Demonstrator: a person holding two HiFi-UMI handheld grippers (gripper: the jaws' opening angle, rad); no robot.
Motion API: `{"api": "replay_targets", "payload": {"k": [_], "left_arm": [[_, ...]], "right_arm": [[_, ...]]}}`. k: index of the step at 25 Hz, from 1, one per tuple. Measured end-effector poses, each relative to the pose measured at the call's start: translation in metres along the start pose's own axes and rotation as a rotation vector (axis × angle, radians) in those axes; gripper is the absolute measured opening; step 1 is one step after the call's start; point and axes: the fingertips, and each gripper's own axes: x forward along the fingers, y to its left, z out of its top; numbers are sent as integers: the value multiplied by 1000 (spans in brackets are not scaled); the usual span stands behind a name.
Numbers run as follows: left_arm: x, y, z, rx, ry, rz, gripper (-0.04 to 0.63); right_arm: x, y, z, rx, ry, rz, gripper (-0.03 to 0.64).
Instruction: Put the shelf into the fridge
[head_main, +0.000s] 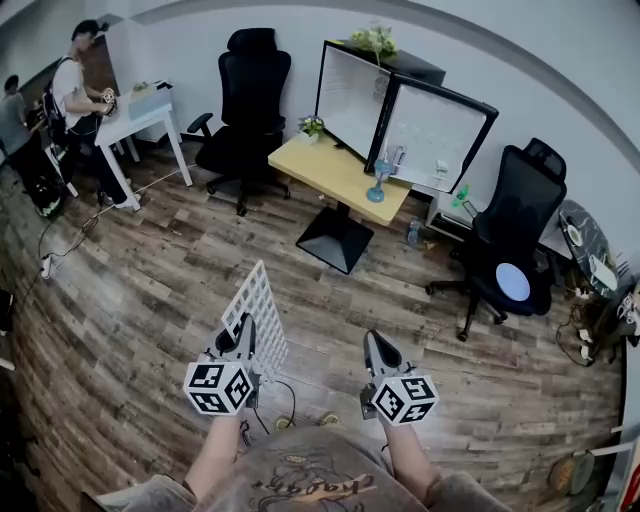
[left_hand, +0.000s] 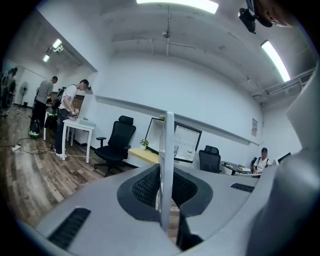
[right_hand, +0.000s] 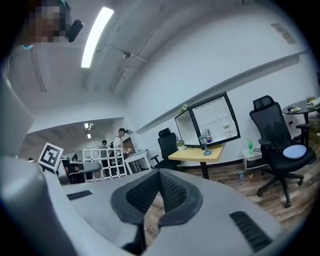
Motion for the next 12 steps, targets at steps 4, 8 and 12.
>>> {"api": "replay_targets", "payload": {"k": [4,8,12], "left_arm": [[5,9,-4,13,10,-20,48],[14,22,-7,14,17,-42,48],[32,33,-5,28,28,-47,48]], "right_arm": [[8,3,-11,-19,12,-23,-5],[20,1,-17,-20,6,-59,-5],[37,-3,-11,-21,-7,-78,-5]]}}
